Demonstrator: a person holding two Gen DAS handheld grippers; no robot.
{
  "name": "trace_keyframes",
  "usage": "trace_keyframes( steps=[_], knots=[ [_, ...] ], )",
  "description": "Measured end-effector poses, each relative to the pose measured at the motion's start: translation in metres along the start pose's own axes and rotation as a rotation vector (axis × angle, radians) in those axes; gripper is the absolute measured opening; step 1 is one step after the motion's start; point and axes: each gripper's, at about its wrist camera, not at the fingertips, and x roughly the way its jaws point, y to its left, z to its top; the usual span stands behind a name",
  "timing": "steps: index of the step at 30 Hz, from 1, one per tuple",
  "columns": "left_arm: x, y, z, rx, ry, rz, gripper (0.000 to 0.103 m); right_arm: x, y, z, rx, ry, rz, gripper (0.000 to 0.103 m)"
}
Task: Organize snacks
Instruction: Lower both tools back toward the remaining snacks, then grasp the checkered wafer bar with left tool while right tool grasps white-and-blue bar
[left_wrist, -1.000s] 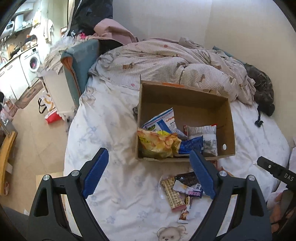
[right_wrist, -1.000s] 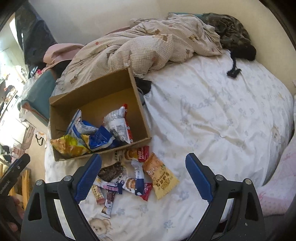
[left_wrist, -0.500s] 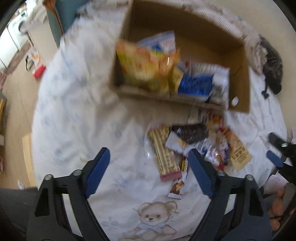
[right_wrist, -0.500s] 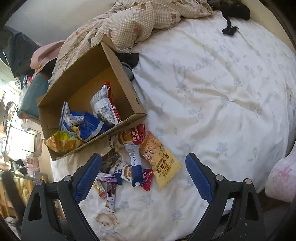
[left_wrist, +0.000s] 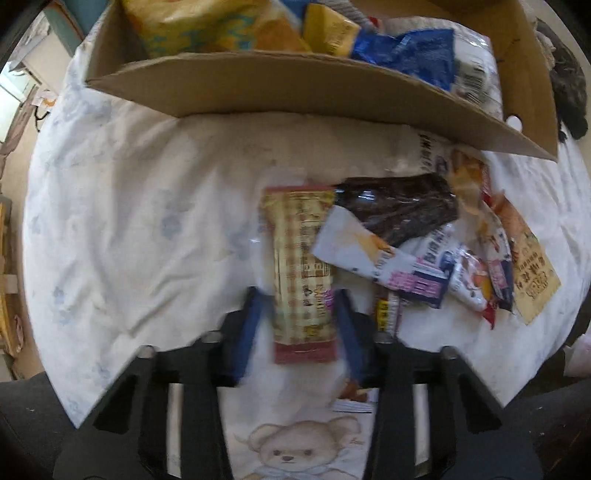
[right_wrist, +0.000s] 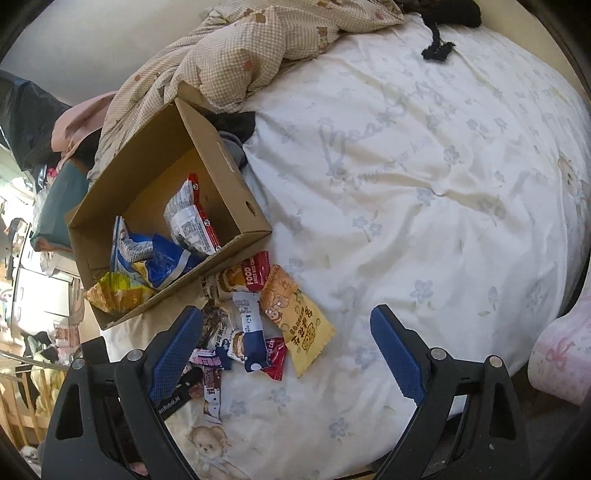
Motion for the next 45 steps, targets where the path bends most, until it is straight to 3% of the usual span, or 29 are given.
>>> trace_keyframes(
  steps=[3,11,13,15,22,25,28,32,33,40,45],
  knots=[
    [-0.005,0.007,-0.005,0.006,0.030,-0.031,0.023,0.003,0.004,-0.001,-0.013,0.007,-0.001,0.094],
    [-0.054,0.029,-0.034,-0.006,-0.008,0.004,0.023,0.021,0.017,-0.007,-0.031,0.096,0.058,0.094],
    [-0.069,0.035,-0.038,-0.018,-0.035,0.003,0.023,0.033,0.023,-0.010,-0.038,0.145,0.072,0.086],
    [-0.082,0.045,-0.046,-0.039,-0.061,0.004,0.023,0.048,0.029,-0.012,-0.058,0.190,0.070,0.069],
    [-0.096,0.069,-0.039,-0.092,-0.089,-0.016,0.023,0.097,0.039,-0.017,-0.111,0.276,-0.065,0.050],
    [-0.094,0.068,-0.032,-0.089,-0.103,-0.003,0.023,0.108,0.045,-0.018,-0.159,0.279,-0.131,0.047],
    [-0.092,0.063,-0.031,-0.090,-0.103,-0.006,0.023,0.110,0.048,-0.018,-0.201,0.268,-0.174,0.035],
    [-0.089,0.055,-0.029,-0.079,-0.113,-0.004,0.023,0.105,0.051,-0.023,-0.243,0.253,-0.179,0.025],
    [-0.089,0.053,-0.028,-0.076,-0.116,-0.001,0.023,0.102,0.051,-0.024,-0.243,0.249,-0.170,0.020],
    [-0.088,0.054,-0.030,-0.085,-0.132,0.017,0.023,0.069,0.045,-0.021,-0.185,0.220,-0.066,0.019],
    [-0.086,0.060,-0.029,-0.109,-0.136,0.030,0.023,0.034,0.037,-0.014,-0.094,0.172,0.122,0.019]
  ],
)
